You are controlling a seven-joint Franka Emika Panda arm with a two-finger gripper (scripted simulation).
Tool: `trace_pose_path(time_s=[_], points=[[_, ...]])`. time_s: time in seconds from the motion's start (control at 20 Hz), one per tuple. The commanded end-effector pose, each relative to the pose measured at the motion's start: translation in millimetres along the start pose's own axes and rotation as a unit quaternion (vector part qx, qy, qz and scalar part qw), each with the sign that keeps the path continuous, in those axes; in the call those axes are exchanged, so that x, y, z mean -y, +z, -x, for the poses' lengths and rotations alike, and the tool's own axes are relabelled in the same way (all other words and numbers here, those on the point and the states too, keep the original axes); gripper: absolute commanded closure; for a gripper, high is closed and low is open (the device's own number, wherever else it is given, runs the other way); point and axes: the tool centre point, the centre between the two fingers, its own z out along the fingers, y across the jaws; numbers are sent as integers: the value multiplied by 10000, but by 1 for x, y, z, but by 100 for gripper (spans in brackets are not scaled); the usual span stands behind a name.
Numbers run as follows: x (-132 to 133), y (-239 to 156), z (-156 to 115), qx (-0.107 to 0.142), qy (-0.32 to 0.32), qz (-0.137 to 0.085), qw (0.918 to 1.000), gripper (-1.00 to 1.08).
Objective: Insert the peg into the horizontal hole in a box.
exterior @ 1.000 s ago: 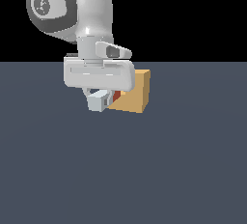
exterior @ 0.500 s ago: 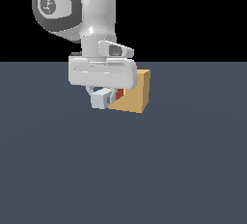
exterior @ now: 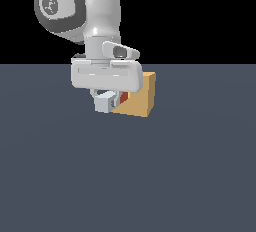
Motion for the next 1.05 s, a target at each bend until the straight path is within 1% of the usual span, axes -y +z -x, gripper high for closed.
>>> trace_pose_path(time_s=[0.0, 0.25, 0.55, 0.7, 0.85, 1.0], points=[[0, -1, -2, -4, -1, 6, 10000, 108], [0, -1, -20, -6, 0, 8, 10000, 108], [1, -2, -62, -10, 0, 14, 10000, 108], [0, -2, -77, -11, 0, 16, 10000, 108], [0, -2, -85, -11, 0, 16, 10000, 108], [-1, -2, -87, -11, 0, 16, 10000, 108]])
